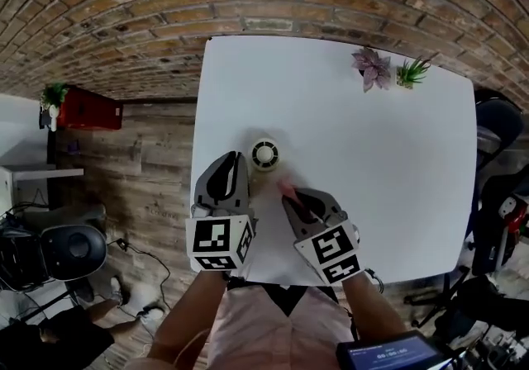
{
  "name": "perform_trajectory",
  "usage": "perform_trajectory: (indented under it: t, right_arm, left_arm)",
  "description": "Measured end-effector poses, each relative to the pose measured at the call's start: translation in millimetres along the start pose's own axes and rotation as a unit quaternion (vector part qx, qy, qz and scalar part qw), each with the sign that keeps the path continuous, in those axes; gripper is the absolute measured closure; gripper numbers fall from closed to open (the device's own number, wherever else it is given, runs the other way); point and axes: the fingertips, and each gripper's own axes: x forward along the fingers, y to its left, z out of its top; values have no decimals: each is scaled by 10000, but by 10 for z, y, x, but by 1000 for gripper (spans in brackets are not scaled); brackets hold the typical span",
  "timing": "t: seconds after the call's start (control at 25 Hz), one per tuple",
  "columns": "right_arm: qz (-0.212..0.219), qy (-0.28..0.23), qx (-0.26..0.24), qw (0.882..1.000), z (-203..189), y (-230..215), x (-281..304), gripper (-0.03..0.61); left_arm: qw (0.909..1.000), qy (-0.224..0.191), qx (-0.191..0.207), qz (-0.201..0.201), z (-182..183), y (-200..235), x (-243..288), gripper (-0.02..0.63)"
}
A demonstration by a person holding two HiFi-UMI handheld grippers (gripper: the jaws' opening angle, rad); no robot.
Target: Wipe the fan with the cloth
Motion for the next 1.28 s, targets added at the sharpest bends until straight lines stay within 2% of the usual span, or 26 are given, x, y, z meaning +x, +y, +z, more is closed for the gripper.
perform_trajectory:
  t: [0.08, 0.12, 0.2, 0.28, 0.48, 0.72, 0.84, 0.92, 1.04, 1.16, 1.24, 1.28]
  right_arm:
    - [-126, -61, 19, 9999, 25, -104, -140, 538]
    - [-184, -91, 26, 9998, 37, -156, -205, 538]
    - [-292, -148, 43, 9995, 56, -244, -314, 538]
    - [-365, -202, 64, 9991, 72, -290, -387, 538]
    - [-415, -277, 42, 9987, 113, -298, -476, 538]
    - [-429, -277, 20, 9987, 115, -289, -511, 538]
    - [-408, -231, 0, 9989, 97, -279, -511, 538]
    - [-391, -185, -13, 9991, 67, -268, -510, 538]
    - [-372, -127, -13, 9992, 27, -257, -499, 538]
    - [-321, -62, -6, 9995, -18, -240, -483, 538]
    - [-260, 9, -16, 9997, -59, -223, -482, 538]
    - [-225, 54, -29, 9997, -84, -217, -484, 538]
  left_arm:
    - [9992, 305, 99, -236, -132, -124, -77, 450]
    - [9980, 491, 147, -362, -219, -188, -98, 409]
    - [9941, 868, 228, -612, -397, -304, -114, 343]
    - [9887, 1210, 337, -819, -545, -384, -110, 313]
    - [9784, 1735, 595, -958, -727, -366, -107, 308]
    - [9649, 2268, 721, -1113, -886, -378, -107, 315]
    - [9609, 2409, 717, -1158, -927, -386, -100, 342]
    - [9588, 2485, 782, -1134, -951, -371, -102, 396]
    - [9534, 2563, 1130, -1122, -984, -337, -73, 405]
    - [9462, 2628, 1372, -1294, -996, -357, -53, 408]
    - [9348, 2677, 1722, -1578, -1006, -423, -51, 411]
    - [9256, 2708, 1970, -1765, -1012, -470, -51, 411]
